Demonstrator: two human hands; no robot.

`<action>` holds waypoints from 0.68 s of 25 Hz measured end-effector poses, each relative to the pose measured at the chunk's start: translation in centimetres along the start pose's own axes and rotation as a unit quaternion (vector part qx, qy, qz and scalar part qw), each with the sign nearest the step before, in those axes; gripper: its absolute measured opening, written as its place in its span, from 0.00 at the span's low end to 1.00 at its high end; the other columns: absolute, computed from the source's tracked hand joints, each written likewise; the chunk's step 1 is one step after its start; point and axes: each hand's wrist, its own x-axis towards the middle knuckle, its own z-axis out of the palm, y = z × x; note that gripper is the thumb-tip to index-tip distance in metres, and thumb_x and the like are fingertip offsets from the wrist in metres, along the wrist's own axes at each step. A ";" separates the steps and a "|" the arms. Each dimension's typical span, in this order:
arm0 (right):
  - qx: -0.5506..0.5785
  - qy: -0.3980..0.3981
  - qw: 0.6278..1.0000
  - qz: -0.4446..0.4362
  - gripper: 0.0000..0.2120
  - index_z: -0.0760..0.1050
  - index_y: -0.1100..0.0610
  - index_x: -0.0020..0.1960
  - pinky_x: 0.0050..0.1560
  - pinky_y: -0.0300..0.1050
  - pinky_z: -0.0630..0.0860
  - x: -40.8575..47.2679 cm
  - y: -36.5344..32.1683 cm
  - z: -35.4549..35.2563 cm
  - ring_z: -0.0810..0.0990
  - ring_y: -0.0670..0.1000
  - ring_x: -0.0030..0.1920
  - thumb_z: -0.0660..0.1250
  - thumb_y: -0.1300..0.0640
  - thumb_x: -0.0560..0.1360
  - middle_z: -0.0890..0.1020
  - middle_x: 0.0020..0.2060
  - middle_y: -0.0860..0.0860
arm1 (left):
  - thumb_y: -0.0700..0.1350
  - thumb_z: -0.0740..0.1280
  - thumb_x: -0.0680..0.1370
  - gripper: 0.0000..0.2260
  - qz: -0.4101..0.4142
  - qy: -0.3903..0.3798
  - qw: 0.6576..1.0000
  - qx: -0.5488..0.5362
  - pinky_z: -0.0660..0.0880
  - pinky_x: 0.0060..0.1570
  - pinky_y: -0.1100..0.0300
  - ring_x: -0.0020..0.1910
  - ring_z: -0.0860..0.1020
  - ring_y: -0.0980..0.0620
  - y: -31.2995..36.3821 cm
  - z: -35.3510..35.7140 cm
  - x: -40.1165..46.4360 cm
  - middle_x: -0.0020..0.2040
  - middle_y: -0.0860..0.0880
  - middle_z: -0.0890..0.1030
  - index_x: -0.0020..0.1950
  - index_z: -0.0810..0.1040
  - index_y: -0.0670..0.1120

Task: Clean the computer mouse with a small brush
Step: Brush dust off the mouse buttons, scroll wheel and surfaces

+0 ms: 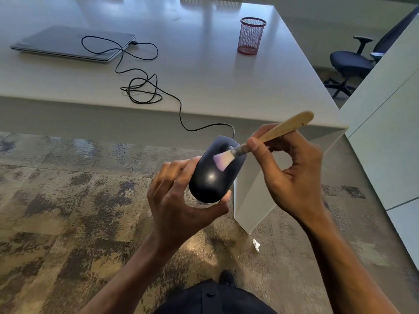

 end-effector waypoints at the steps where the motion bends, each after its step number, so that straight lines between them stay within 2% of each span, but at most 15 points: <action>1: -0.026 0.012 1.000 0.004 0.06 0.74 0.56 0.54 0.44 0.26 0.75 0.3 0.5 0.1 0.79 0.29 0.44 0.68 0.59 0.77 0.77 0.45 0.35 | 0.59 0.73 0.67 0.29 0.004 0.004 1.000 0.002 0.76 0.40 0.48 0.44 0.78 0.43 -0.1 0.1 0.0 0.48 0.41 0.81 0.57 0.78 0.37; 4: -0.079 0.051 0.995 0.031 0.06 0.77 0.57 0.55 0.44 0.28 0.76 1.3 1.9 0.0 0.78 0.27 0.43 0.68 0.58 0.79 0.76 0.45 0.31 | 0.58 0.74 0.67 0.28 0.004 0.009 1.000 0.006 0.76 0.40 0.47 0.44 0.78 0.43 -0.1 0.6 0.0 0.48 0.41 0.82 0.56 0.79 0.36; 6: -0.039 0.074 0.996 0.037 0.05 0.76 0.55 0.54 0.45 0.28 0.76 1.6 2.0 -0.1 0.80 0.31 0.44 0.67 0.56 0.79 0.78 0.43 0.30 | 0.59 0.73 0.68 0.28 0.004 0.009 1.000 0.009 0.76 0.40 0.47 0.44 0.78 0.43 -0.1 0.8 -0.2 0.48 0.41 0.82 0.56 0.79 0.36; 9: 0.022 0.043 0.999 0.020 0.04 0.76 0.54 0.53 0.46 0.30 0.77 1.5 1.8 -0.1 0.84 0.38 0.45 0.67 0.56 0.79 0.81 0.42 0.34 | 0.62 0.70 0.71 0.29 0.009 0.015 1.000 0.008 0.76 0.41 0.47 0.45 0.78 0.43 -0.2 1.1 -0.2 0.48 0.41 0.81 0.56 0.78 0.38; 11: 0.006 0.026 0.998 0.048 0.04 0.77 0.56 0.53 0.47 0.32 0.78 1.7 2.3 0.2 0.84 0.40 0.44 0.68 0.58 0.79 0.81 0.43 0.38 | 0.61 0.71 0.70 0.28 0.015 0.018 1.000 0.005 0.76 0.41 0.48 0.45 0.78 0.43 -0.2 1.2 -0.2 0.48 0.41 0.81 0.57 0.77 0.39; 14: -0.013 0.066 0.992 0.111 0.03 0.77 0.57 0.52 0.47 0.40 0.82 2.4 3.1 0.2 0.85 0.43 0.44 0.67 0.59 0.79 0.81 0.42 0.40 | 0.60 0.73 0.68 0.28 0.010 0.015 1.000 0.010 0.76 0.42 0.49 0.45 0.78 0.44 -0.1 1.3 -0.2 0.48 0.41 0.82 0.56 0.79 0.38; 17: 0.043 0.065 0.992 0.095 0.04 0.77 0.58 0.52 0.46 0.37 0.81 2.5 3.2 0.1 0.86 0.44 0.43 0.67 0.58 0.79 0.83 0.42 0.43 | 0.60 0.73 0.68 0.29 0.003 0.011 1.000 0.016 0.76 0.42 0.48 0.45 0.79 0.43 -0.1 1.4 -0.1 0.48 0.41 0.82 0.55 0.80 0.36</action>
